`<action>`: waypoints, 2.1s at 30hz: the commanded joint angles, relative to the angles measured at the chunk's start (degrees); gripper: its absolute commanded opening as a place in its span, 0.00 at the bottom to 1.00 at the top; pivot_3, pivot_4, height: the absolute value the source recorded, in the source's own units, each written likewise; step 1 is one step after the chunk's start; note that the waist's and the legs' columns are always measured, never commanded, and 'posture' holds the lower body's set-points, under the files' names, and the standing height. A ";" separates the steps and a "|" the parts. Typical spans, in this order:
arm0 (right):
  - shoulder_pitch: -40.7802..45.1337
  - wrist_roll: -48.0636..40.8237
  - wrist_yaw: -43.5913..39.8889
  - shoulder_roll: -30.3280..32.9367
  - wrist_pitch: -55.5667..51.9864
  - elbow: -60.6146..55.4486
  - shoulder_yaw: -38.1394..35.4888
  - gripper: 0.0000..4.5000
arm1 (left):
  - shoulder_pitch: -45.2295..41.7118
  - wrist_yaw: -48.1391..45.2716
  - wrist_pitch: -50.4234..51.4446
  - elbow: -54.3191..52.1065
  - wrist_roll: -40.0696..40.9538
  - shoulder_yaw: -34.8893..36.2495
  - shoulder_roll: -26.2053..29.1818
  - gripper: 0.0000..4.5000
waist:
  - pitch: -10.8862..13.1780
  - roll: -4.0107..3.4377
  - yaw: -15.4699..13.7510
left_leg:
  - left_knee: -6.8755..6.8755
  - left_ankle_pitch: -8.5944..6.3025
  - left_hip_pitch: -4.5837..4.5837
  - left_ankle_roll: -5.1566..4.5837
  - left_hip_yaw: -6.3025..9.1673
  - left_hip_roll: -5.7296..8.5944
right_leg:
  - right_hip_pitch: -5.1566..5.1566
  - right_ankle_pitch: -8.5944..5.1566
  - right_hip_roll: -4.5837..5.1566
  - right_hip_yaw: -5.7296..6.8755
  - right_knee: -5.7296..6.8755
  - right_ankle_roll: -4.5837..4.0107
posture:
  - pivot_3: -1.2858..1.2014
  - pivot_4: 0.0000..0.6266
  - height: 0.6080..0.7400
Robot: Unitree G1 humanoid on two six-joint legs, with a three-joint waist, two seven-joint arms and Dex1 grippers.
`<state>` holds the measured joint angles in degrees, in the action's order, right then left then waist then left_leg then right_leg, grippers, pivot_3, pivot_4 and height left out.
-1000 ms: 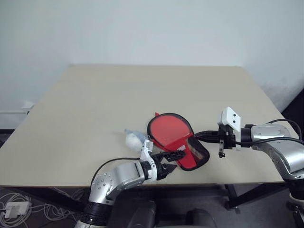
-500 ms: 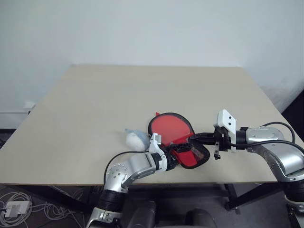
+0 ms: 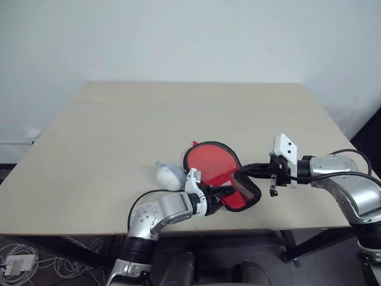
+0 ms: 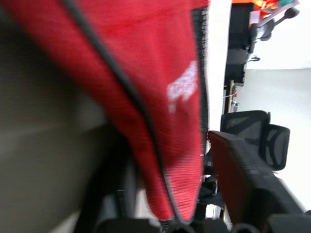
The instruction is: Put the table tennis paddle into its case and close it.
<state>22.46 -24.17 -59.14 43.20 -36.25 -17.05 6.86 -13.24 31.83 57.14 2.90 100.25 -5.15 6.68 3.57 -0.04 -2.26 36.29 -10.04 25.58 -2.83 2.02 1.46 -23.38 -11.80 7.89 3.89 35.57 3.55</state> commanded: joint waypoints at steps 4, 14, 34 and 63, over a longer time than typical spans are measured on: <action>2.87 0.31 -1.15 0.95 1.81 0.95 -1.03 0.00 | -0.02 -1.24 2.50 5.53 -4.43 2.38 3.45 0.03 | -0.11 -0.16 0.03 | 0.00 0.00 -0.06 0.00 -0.02 0.00 | 0.01 0.00 -0.02 -0.06 -0.03 0.00 | 0.52 0.00 0.75; 3.31 0.84 -0.76 0.38 2.29 1.32 -0.62 0.00 | 0.22 -10.98 10.26 5.77 -5.24 2.79 8.38 0.01 | -0.77 -0.49 0.87 | -0.11 -0.01 -0.20 0.02 -0.01 -0.18 | -0.05 0.11 0.01 0.70 -0.02 -0.15 | 0.52 0.00 0.75; 2.42 0.58 -2.42 0.24 1.69 0.22 1.17 0.00 | 8.71 -31.77 20.74 -14.79 12.75 -6.64 36.88 0.01 | -0.63 -0.41 1.66 | -0.25 -0.18 0.01 0.22 -0.22 -0.31 | -0.75 -0.03 0.08 0.14 0.08 -0.39 | 0.52 0.00 0.75; 2.72 0.75 -2.84 -0.41 1.97 0.58 2.19 0.00 | 3.69 -41.98 19.60 -11.19 -6.29 -8.66 36.27 0.01 | -0.55 -0.51 -0.09 | -0.27 -0.17 -0.01 0.22 -0.52 -0.37 | -0.84 0.19 0.09 0.03 0.11 -0.35 | 0.52 0.00 0.75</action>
<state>23.98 -23.02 -61.50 42.90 -35.15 -15.68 9.76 -9.45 -9.83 77.13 -8.17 95.72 -15.31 43.23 3.02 -0.55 -2.35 36.02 -10.21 25.57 -2.61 1.51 1.08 -24.22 -11.61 7.98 3.92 35.68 3.20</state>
